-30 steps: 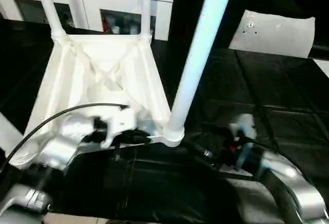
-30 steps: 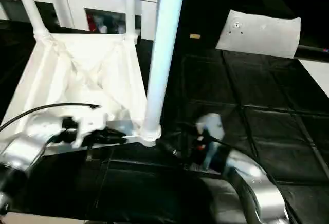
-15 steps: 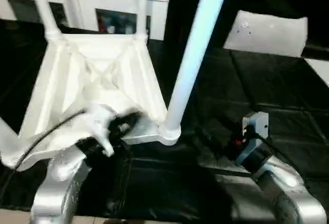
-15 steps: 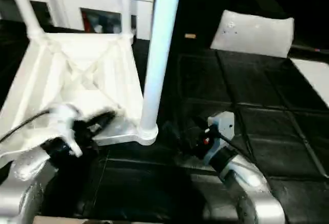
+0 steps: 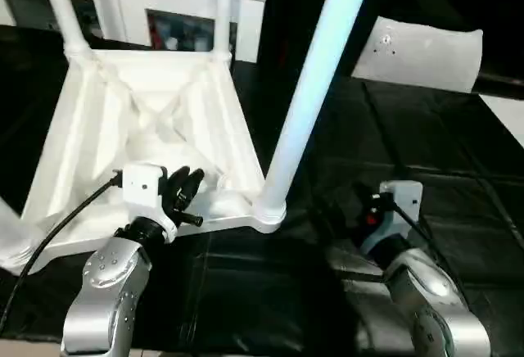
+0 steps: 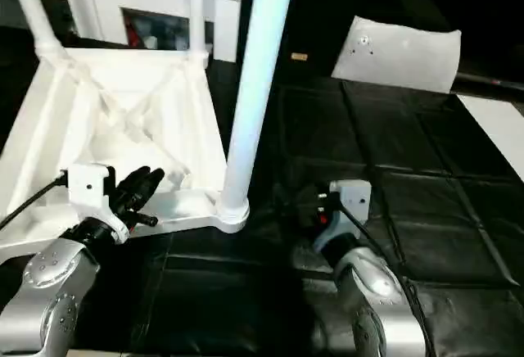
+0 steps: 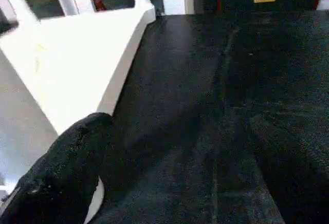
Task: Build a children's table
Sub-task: Rotate leg to tighten
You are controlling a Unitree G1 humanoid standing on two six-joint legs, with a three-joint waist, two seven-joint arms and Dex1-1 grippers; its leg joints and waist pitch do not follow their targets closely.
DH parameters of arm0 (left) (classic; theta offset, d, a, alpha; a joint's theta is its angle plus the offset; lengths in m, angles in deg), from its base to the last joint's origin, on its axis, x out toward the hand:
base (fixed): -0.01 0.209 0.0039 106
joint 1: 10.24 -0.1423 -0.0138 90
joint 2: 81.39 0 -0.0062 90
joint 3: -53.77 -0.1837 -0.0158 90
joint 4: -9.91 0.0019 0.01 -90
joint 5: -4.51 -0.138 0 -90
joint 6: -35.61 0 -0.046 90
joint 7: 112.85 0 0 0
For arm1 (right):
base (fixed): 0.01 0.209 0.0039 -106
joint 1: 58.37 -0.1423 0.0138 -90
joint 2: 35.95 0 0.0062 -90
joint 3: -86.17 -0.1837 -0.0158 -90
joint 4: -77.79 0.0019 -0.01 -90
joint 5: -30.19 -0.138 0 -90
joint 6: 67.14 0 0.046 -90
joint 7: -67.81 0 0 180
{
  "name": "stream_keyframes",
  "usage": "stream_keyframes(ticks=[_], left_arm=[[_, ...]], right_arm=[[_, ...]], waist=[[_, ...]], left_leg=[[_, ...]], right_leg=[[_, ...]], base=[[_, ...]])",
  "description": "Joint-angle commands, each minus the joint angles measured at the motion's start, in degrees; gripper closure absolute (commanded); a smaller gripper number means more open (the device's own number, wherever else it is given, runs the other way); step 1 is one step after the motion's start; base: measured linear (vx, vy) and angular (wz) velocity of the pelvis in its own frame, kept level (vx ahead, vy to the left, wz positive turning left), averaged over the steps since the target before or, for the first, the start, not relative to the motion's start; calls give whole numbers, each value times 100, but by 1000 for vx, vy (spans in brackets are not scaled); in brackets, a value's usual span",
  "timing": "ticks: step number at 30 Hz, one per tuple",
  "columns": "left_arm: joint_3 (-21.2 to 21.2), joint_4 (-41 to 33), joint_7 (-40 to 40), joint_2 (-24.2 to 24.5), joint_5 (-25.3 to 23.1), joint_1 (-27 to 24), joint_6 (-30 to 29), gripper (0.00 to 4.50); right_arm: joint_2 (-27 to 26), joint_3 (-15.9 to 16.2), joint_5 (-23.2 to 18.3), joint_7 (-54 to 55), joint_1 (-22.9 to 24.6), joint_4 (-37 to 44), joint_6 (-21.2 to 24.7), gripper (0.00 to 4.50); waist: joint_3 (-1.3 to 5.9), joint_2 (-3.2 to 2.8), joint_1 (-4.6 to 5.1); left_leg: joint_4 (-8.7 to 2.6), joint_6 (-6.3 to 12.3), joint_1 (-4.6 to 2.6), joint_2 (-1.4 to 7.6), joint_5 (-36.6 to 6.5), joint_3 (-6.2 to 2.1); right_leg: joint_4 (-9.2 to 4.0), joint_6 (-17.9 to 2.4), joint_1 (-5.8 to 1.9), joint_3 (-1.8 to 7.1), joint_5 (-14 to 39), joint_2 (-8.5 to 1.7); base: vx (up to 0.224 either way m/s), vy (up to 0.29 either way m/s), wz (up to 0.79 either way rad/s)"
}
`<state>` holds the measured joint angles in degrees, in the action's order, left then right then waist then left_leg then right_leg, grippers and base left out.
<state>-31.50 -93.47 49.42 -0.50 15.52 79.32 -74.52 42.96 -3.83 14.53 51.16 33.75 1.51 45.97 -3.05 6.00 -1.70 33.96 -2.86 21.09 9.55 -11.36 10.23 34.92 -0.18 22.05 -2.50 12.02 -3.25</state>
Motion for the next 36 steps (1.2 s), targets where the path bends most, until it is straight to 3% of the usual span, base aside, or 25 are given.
stream_keyframes(ticks=[1,4,6,7,8,9,10,11,12,13,14,15,16,17,18,19,21,23,24,25,26,28,29,31,36], left_arm=[[-97,-142,102,-43,-58,-30,-108,339],[-94,-137,205,-50,-108,40,-205,339],[-100,-143,233,-48,-123,46,-231,339],[-104,-148,240,-49,-129,41,-234,339],[-119,-168,261,-46,-134,11,-228,339],[-128,-174,276,-38,-137,2,-231,339],[-140,-187,292,-28,-150,-17,-237,339],[-149,-197,309,-17,-152,-28,-245,339],[-149,-197,309,-17,-152,-28,-245,339],[-154,-207,318,-10,-154,-40,-249,339],[-164,-219,318,9,-167,-41,-231,339],[-166,-220,314,17,-173,-37,-198,339],[-177,-224,318,58,-224,-16,-178,339],[-182,-224,327,82,-253,-5,-200,339],[-182,-224,327,82,-253,-5,-200,339],[-206,-195,275,127,-247,62,-235,339],[-226,-162,267,156,-256,129,-254,339],[-251,-111,328,174,-293,200,-266,339],[-273,-84,355,191,-344,228,-236,339],[-299,-64,344,205,-374,248,-227,339],[-299,-65,342,186,-359,247,-248,339],[-327,-62,334,169,-353,236,-277,339],[-344,-58,334,172,-363,233,-286,339],[-291,-64,370,92,-228,220,-409,339],[-269,-119,365,37,-113,236,-459,311]], right_arm=[[75,24,133,55,-34,-77,10,0],[82,79,166,47,-32,-21,67,0],[104,107,185,39,-22,-8,95,0],[111,114,190,37,-17,-5,104,0],[126,123,191,42,-12,-11,102,0],[132,125,190,54,-22,-20,111,0],[139,126,187,62,-24,-21,114,0],[144,128,190,66,-29,-28,116,0],[144,128,190,66,-29,-28,116,0],[148,130,195,71,-30,-29,129,0],[149,134,200,81,-31,-32,146,0],[149,136,206,86,-33,-36,162,0],[147,137,225,99,-36,-47,177,0],[144,136,240,103,-38,-53,174,0],[144,136,240,103,-38,-53,174,0],[131,115,256,139,-40,-69,155,0],[123,98,259,177,-43,-81,148,0],[113,79,251,218,-40,-75,175,0],[112,73,246,230,-40,-76,170,0],[123,73,231,245,-48,-81,164,0],[129,71,227,256,-43,-70,159,0],[118,54,236,280,-13,-22,163,0],[115,49,245,289,-4,-8,165,0],[116,37,246,275,19,14,155,0],[138,26,231,286,34,42,169,0]], waist=[[277,-103,9],[489,-63,34],[554,-77,26],[498,-126,23],[353,-191,62],[263,-230,111],[86,-259,285],[-10,-393,213],[-70,-454,-266],[4,-370,-559],[278,102,-429],[158,462,-226],[36,143,-326],[-182,65,-403],[-87,-52,-443],[14,-133,-352],[93,-235,-212],[124,-230,-266],[124,-230,-266],[78,-219,-318],[63,-255,-279],[187,-460,122],[236,-473,164],[229,-391,254],[255,-267,265]], left_leg=[[-400,138,-8,366,-472,-137],[-96,1358,211,119,2235,-39],[-27,1678,303,70,1944,-16],[-70,1588,295,155,657,-44],[-208,1059,112,309,-1376,-75],[-228,621,-45,392,-2416,-131],[-398,-212,-239,502,-4291,-276],[-956,-506,122,751,-5176,-292],[-1319,-823,802,405,-5641,319],[-1341,-872,988,365,-5292,663],[-101,-886,196,483,-2901,639],[1305,-761,-343,295,-1343,119],[1160,-38,380,-50,-592,-270],[1221,-7,306,-67,-525,-446],[1084,-192,154,30,-517,-627],[252,-518,-293,316,-1818,-583],[-244,-146,-162,420,-2269,-550],[-141,560,-39,305,-1289,-312],[-141,560,-39,305,-1289,-312],[34,504,-18,482,-1076,-463],[-122,421,-41,521,-1167,-494],[-599,-223,-303,434,-1971,-496],[-610,-436,-350,453,-1971,-545],[-598,-947,-245,425,-1976,-493],[-499,-690,-90,338,-2096,-407]], right_leg=[[-378,-836,-140,320,-88,-411],[-215,-1464,10,134,-3286,-233],[-348,-1566,128,34,-2957,-220],[-545,-1490,140,-4,-1276,-310],[-745,-1169,191,-111,1473,-310],[-785,-809,248,-189,2678,-291],[-946,109,278,-561,3979,-100],[-179,83,-48,-635,3322,4],[883,-253,-562,-857,1703,179],[1260,-186,-819,-580,2175,127],[722,346,-132,171,5288,-465],[-496,509,828,292,7236,-874],[-744,282,101,926,7219,-794],[-776,-60,86,857,7047,-975],[-622,-311,-17,886,6425,-998],[-190,-566,86,349,4013,-476],[-43,-957,-229,175,1806,-423],[-594,-1045,-589,446,1937,-1049],[-594,-1045,-589,446,1937,-1049],[-945,-984,-639,598,3216,-1453],[-921,-995,-644,448,3291,-1292],[-192,-741,-318,-88,1410,-198],[-96,-624,-251,-90,809,-158],[-187,-326,-207,47,-68,-335],[-374,-349,-204,252,491,-573]], base=[[0,0,0],[-17,1,0],[-73,7,0],[-145,21,3],[-145,21,3],[-168,44,-3],[-185,49,-10],[-185,49,-10],[-233,70,-2],[-201,3,14],[-201,3,14],[41,-154,13],[125,-119,7],[125,-119,7],[-38,18,19],[-132,59,23],[-117,75,12],[-35,124,-8],[-47,136,-6],[-35,191,-14],[-35,191,-14],[28,200,-12],[38,189,-5],[20,119,9],[3,18,2]])
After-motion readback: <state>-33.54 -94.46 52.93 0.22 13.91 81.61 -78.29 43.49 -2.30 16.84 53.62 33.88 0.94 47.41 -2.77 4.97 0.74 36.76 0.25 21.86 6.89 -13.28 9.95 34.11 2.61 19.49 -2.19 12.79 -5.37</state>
